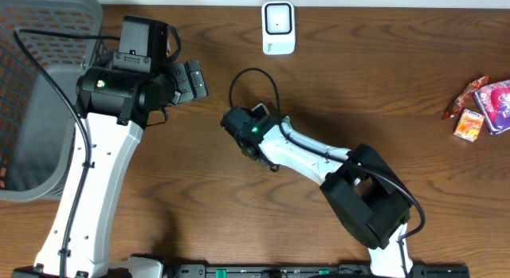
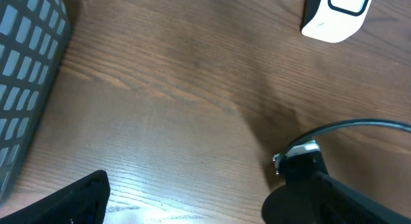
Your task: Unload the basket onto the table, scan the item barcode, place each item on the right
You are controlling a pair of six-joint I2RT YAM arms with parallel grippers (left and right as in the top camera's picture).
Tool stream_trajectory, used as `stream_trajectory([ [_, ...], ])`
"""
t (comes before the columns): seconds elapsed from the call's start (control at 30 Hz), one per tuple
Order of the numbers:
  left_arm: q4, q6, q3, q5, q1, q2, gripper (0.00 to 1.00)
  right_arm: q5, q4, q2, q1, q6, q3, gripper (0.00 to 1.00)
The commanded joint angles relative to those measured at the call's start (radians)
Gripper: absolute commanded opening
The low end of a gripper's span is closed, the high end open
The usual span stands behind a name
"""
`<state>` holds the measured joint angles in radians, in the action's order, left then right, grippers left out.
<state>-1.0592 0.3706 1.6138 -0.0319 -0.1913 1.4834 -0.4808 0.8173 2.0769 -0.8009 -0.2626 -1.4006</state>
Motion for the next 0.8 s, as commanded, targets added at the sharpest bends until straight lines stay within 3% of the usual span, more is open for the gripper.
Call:
stream_trajectory([
  [0.0,-0.003,0.005,0.0,-0.002,0.003,0.004,0.98,0.275,0.053,0.003,0.058,-0.033,-0.066,0.01],
  [0.2,-0.003,0.005,0.0,-0.003,0.003,0.004,0.98,0.822,0.126,-0.032,0.222,0.047,-0.214,0.01],
  [0.37,-0.003,0.005,0.0,-0.003,0.003,0.004,0.98,1.242,0.101,-0.029,0.415,0.104,-0.181,0.01],
  [0.57,-0.003,0.006,0.0,-0.003,0.003,0.004,0.98,1.484,-0.097,-0.029,0.569,0.068,0.06,0.01],
  [0.67,-0.003,0.005,0.0,-0.002,0.003,0.004,0.98,1.503,-0.202,-0.029,0.64,0.023,0.178,0.01],
  [0.77,-0.003,0.005,0.0,-0.002,0.003,0.004,0.98,1.424,-0.167,-0.032,0.763,0.024,0.217,0.03],
])
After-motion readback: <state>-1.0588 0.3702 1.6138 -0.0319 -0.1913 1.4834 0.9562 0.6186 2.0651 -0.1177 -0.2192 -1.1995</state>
